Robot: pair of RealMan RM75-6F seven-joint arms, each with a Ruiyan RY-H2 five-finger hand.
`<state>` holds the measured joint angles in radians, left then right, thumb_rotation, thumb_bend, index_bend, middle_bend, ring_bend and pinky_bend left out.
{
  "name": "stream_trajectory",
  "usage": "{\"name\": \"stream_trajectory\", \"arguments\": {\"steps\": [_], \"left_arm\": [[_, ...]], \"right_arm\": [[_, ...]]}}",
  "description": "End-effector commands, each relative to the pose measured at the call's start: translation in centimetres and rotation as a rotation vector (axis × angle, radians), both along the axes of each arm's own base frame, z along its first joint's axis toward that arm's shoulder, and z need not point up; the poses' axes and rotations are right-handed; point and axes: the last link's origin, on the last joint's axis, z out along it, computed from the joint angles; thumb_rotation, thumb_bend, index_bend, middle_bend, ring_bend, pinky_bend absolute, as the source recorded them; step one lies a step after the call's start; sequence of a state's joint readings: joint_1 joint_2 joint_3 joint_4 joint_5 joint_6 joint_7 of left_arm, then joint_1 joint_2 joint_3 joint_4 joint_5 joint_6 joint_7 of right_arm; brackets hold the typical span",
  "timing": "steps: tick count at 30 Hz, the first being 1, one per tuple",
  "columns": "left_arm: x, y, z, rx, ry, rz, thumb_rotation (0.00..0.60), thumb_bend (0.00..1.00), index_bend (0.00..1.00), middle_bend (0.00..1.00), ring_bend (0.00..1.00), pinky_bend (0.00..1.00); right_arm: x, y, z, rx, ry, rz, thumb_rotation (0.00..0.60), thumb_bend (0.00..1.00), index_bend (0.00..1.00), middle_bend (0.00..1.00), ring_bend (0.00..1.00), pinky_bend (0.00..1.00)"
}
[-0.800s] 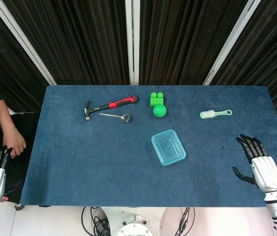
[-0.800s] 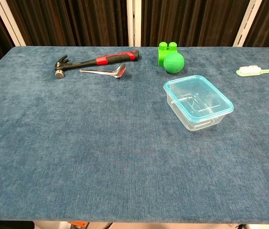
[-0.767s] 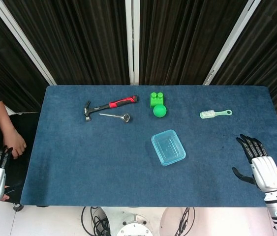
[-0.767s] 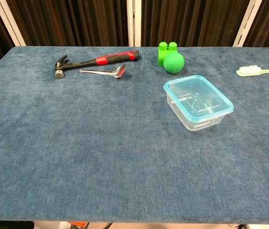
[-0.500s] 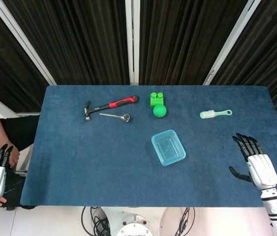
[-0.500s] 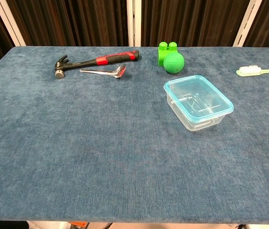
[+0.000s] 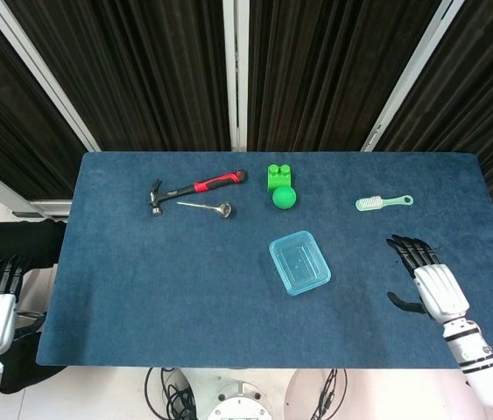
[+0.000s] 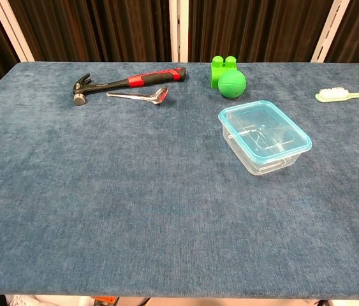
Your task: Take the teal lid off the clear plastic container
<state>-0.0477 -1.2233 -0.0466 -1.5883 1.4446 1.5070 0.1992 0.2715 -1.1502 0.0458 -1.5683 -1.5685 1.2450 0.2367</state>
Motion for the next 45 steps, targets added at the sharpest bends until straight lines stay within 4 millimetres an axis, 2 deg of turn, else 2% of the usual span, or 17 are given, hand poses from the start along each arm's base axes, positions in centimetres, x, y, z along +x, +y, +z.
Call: {"name": "stream_trajectory", "arguments": {"steps": [1, 5, 9, 17, 22, 28, 40, 42, 43, 45], "left_arm": [[0.0, 0.1, -0.1, -0.003, -0.001, 0.003, 0.6, 0.0, 0.01, 0.0, 0.0, 0.0], [0.0, 0.3, -0.2, -0.007, -0.002, 0.005, 0.6, 0.0, 0.01, 0.0, 0.0, 0.0], [0.1, 0.5, -0.4, -0.015, 0.0, 0.007, 0.6, 0.0, 0.01, 0.0, 0.0, 0.0], [0.4, 0.9, -0.5, -0.021, 0.006, 0.013, 0.6, 0.0, 0.01, 0.0, 0.0, 0.0], [0.6, 1.1, -0.6, -0.025, 0.008, 0.013, 0.6, 0.0, 0.01, 0.0, 0.0, 0.0], [0.6, 1.0, -0.7, -0.028, 0.008, 0.019, 0.6, 0.0, 0.01, 0.0, 0.0, 0.0], [0.3, 0.6, -0.5, -0.018, 0.003, 0.018, 0.6, 0.0, 0.01, 0.0, 0.0, 0.0], [0.3, 0.5, -0.4, -0.015, 0.002, 0.018, 0.6, 0.0, 0.01, 0.0, 0.0, 0.0], [0.3, 0.5, -0.4, -0.015, 0.001, 0.016, 0.6, 0.0, 0.01, 0.0, 0.0, 0.0], [0.3, 0.5, -0.4, -0.014, 0.001, 0.014, 0.6, 0.0, 0.01, 0.0, 0.0, 0.0]], "right_arm": [[0.4, -1.7, -1.4, 0.075, -0.034, -0.012, 0.6, 0.18, 0.0, 0.08, 0.0, 0.0], [1.0, -3.8, -2.9, 0.166, -0.089, -0.042, 0.6, 0.35, 0.0, 0.1, 0.0, 0.0], [1.5, -5.9, -4.2, 0.236, -0.142, -0.069, 0.6, 0.61, 0.0, 0.12, 0.0, 0.0], [2.9, -10.0, -6.9, 0.361, -0.238, -0.118, 0.6, 0.8, 0.0, 0.16, 0.0, 0.0], [3.9, -11.6, -8.5, 0.445, -0.244, -0.134, 0.6, 0.9, 0.0, 0.17, 0.0, 0.0], [5.5, -11.8, -10.3, 0.517, -0.279, -0.101, 0.6, 0.91, 0.0, 0.17, 0.0, 0.0], [11.3, -10.6, -14.8, 0.696, -0.302, 0.087, 0.6, 0.91, 0.0, 0.17, 0.0, 0.0], [11.6, -10.6, -14.8, 0.69, -0.296, 0.118, 0.6, 0.8, 0.0, 0.17, 0.0, 0.0], [11.5, -10.7, -14.6, 0.671, -0.288, 0.133, 0.6, 0.63, 0.0, 0.17, 0.0, 0.0], [10.9, -10.7, -13.8, 0.607, -0.258, 0.165, 0.6, 0.41, 0.0, 0.15, 0.0, 0.0]]}}
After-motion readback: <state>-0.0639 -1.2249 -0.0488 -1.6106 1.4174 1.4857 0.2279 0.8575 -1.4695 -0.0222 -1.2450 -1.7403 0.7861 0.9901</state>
